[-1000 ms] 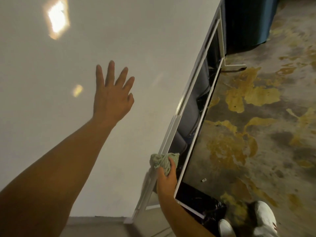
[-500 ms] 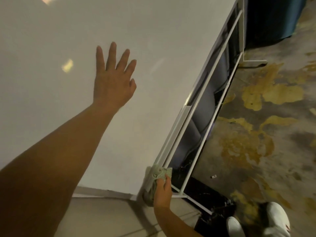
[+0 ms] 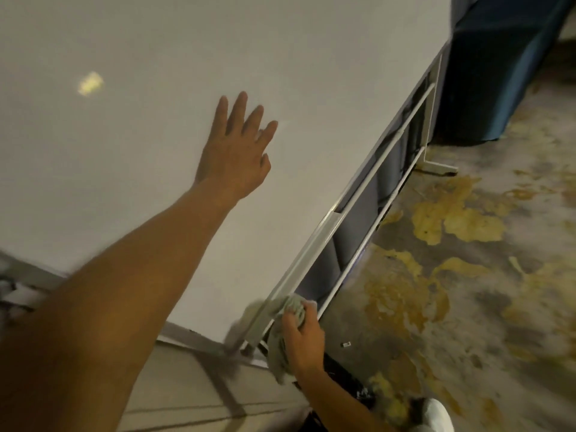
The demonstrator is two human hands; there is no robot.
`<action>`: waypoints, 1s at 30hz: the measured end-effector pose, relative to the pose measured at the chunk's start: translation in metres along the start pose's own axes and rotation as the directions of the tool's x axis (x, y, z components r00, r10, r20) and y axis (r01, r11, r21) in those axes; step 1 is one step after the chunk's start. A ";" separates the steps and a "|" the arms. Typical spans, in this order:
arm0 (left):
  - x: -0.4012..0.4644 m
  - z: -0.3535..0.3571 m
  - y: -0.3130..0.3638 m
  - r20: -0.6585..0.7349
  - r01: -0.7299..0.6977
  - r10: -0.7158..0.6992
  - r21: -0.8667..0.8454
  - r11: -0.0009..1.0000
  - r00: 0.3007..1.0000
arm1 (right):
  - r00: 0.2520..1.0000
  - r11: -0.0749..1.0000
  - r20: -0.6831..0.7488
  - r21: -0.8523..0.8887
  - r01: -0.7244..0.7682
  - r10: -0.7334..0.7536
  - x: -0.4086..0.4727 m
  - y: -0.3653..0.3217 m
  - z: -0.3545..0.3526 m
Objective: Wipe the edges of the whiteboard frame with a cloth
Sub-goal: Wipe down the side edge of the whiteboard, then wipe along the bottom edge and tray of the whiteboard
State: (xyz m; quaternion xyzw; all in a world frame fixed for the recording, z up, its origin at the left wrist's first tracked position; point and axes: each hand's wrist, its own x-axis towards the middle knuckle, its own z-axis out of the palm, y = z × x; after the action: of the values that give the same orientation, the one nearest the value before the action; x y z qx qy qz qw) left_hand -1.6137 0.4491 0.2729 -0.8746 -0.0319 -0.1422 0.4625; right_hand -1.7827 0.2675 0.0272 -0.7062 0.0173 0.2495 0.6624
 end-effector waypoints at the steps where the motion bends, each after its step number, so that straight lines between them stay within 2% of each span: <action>1: -0.004 -0.002 -0.002 0.006 0.010 -0.010 -0.020 1.000 1.000 | 0.993 0.993 0.046 -0.040 0.107 -0.105 0.005 -0.014 -0.010; 3: -0.014 -0.007 -0.005 0.009 0.038 -0.038 -0.066 0.997 0.999 | 0.953 0.953 0.127 -0.095 0.289 -0.276 0.018 -0.041 -0.028; 6: -0.025 -0.018 -0.002 0.031 0.071 -0.067 -0.142 0.987 0.997 | 0.893 0.880 0.199 -0.181 0.439 -0.404 0.045 -0.067 -0.043; 8: -0.033 -0.026 0.003 0.030 0.117 -0.113 -0.221 0.968 0.993 | 0.870 0.852 0.265 -0.221 0.474 -0.415 0.064 -0.081 -0.048; 11: -0.060 -0.034 0.020 -0.004 0.171 -0.193 -0.440 0.882 0.981 | 0.836 0.808 0.369 -0.282 0.517 -0.406 0.089 -0.103 -0.059; 13: -0.091 -0.035 0.039 0.033 0.229 -0.251 -0.532 0.815 0.968 | 0.781 0.732 0.454 -0.333 0.595 -0.429 0.106 -0.117 -0.066; 15: -0.125 -0.035 0.063 0.144 0.327 -0.302 -0.585 0.742 0.942 | 0.714 0.646 0.548 -0.362 0.672 -0.435 0.120 -0.129 -0.071; 19: -0.191 -0.039 0.131 0.407 0.573 -0.404 -0.570 0.589 0.819 | 0.555 0.491 0.755 -0.356 0.795 -0.351 0.142 -0.146 -0.076; 21: -0.214 -0.039 0.169 0.581 0.680 -0.366 -0.542 0.493 0.728 | 0.511 0.444 0.793 -0.347 0.826 -0.332 0.146 -0.149 -0.074; 24: -0.232 -0.032 0.216 0.767 0.797 -0.284 -0.450 0.403 0.576 | 0.442 0.372 0.828 -0.312 0.875 -0.346 0.153 -0.154 -0.066; 27: -0.243 -0.018 0.242 0.837 0.836 -0.247 -0.367 0.407 0.488 | 0.377 0.295 0.864 -0.284 0.912 -0.333 0.157 -0.155 -0.052; 30: -0.254 -0.004 0.251 0.851 0.845 -0.235 -0.356 0.398 0.469 | 0.353 0.233 0.910 -0.303 0.924 -0.218 0.155 -0.145 -0.036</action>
State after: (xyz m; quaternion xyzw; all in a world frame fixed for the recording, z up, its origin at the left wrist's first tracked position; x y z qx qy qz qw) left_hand -1.8107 0.3220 0.0030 -0.8888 -0.4502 0.0360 -0.0778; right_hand -1.5836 0.2986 0.1032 -0.6966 -0.6529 0.1745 0.2406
